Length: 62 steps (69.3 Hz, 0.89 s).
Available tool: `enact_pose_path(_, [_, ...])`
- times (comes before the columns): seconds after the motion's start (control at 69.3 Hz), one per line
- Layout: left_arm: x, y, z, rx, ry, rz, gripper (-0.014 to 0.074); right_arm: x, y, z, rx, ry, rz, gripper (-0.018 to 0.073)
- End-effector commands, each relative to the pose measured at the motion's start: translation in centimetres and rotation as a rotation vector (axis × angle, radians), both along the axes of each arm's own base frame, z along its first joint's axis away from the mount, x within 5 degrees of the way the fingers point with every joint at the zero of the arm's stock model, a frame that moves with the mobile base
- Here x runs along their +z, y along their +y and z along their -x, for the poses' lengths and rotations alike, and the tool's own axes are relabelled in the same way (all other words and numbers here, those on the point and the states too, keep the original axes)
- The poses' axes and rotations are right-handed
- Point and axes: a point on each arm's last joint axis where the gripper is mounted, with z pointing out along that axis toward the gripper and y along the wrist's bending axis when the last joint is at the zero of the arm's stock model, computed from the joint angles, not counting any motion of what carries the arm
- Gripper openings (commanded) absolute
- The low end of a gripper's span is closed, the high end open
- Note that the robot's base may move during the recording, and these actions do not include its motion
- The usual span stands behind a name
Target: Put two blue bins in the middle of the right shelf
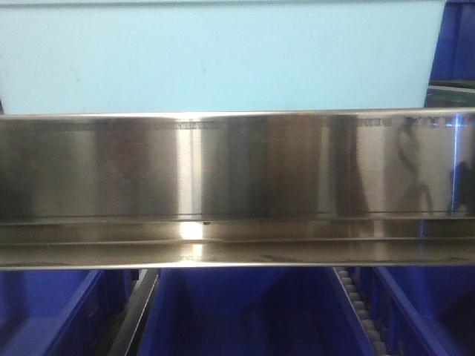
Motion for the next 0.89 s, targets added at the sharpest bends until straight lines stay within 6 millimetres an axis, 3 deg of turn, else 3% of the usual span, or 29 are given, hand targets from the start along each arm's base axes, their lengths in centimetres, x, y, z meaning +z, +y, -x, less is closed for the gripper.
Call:
enact_pose_path(0.0, [0.27, 0.01, 0.06, 0.001, -0.024, -0.005, -0.0111, 0.2, -0.02, 0.03, -0.004, -0.022, -0.005, -0.0162])
enact_pose_path(0.88, [0.34, 0.01, 0.07, 0.001, -0.032, -0.004, -0.0111, 0.53, -0.03, 0.05, -0.004, -0.058, -0.009, -0.0162])
